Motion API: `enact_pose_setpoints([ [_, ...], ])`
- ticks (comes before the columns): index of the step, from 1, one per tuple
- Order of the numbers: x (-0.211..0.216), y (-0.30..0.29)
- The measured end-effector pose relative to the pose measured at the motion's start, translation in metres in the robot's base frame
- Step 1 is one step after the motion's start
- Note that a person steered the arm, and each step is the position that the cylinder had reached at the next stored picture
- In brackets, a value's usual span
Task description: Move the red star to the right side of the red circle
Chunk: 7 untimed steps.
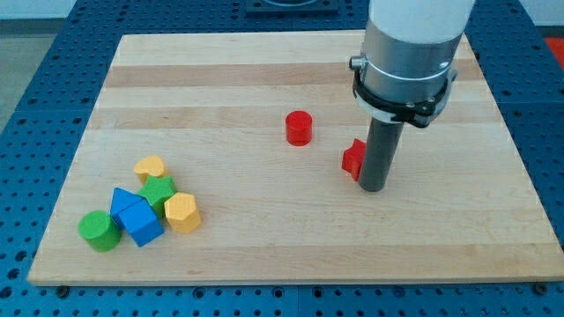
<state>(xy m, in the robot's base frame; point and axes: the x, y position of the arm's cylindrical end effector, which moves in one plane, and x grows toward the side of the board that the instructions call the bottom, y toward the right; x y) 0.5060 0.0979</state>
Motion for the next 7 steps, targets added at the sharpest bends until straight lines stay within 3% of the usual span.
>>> enact_pose_setpoints([
  [3, -0.037, -0.002],
  [7, -0.069, -0.065],
])
